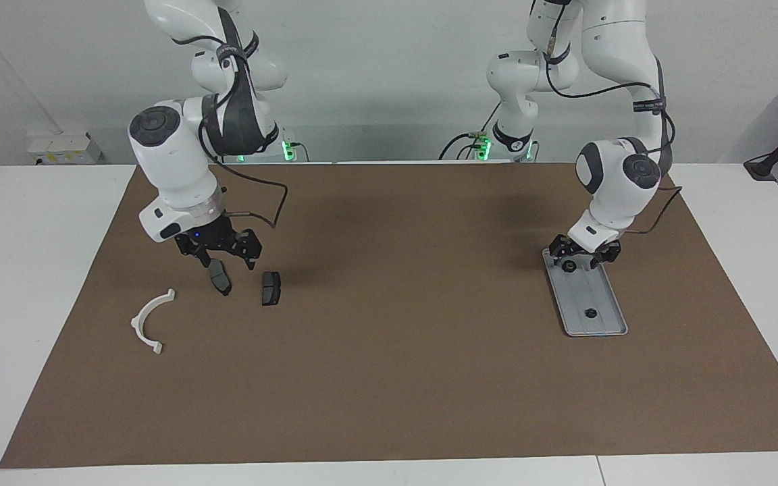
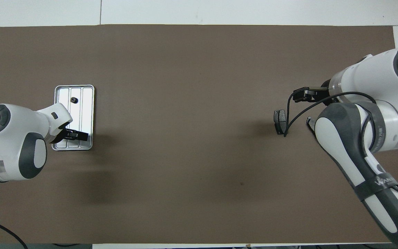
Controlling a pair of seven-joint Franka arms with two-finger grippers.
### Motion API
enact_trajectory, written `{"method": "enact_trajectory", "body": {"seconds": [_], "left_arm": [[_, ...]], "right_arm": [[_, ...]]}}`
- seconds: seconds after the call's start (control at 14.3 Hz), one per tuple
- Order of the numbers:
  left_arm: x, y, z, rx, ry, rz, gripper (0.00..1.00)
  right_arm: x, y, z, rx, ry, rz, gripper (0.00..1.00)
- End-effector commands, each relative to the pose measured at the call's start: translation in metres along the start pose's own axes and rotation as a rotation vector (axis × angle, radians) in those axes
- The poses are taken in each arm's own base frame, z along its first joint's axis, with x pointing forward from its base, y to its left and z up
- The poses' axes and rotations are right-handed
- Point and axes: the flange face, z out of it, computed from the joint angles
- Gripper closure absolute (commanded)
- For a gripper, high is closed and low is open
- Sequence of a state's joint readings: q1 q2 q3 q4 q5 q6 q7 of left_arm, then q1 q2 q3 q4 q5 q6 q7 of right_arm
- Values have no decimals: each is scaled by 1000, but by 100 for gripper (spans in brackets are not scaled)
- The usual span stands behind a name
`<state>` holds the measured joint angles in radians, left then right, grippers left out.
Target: Place bearing gear from tray to pile
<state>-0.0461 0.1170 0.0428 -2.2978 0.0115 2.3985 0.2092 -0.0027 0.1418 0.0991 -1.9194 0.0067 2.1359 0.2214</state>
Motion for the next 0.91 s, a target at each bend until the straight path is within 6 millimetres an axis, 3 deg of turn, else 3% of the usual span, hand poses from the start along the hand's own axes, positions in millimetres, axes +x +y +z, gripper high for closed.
{"method": "enact_trajectory", "body": {"seconds": [0.0,0.42,0.63,0.84], "left_arm": [[-9,3,-1,-7,-9,-15,3],[-13,4,1,-9,-8,-22,6],[-10,16,0,-9,-7,-37,21],[-6,24,-4,-8,3,-57,49]], "right_arm": [[10,0,25,13,23,25,0],[15,2,37,14,26,36,0],[15,6,37,14,26,39,0],[16,7,37,13,26,41,0]]}}
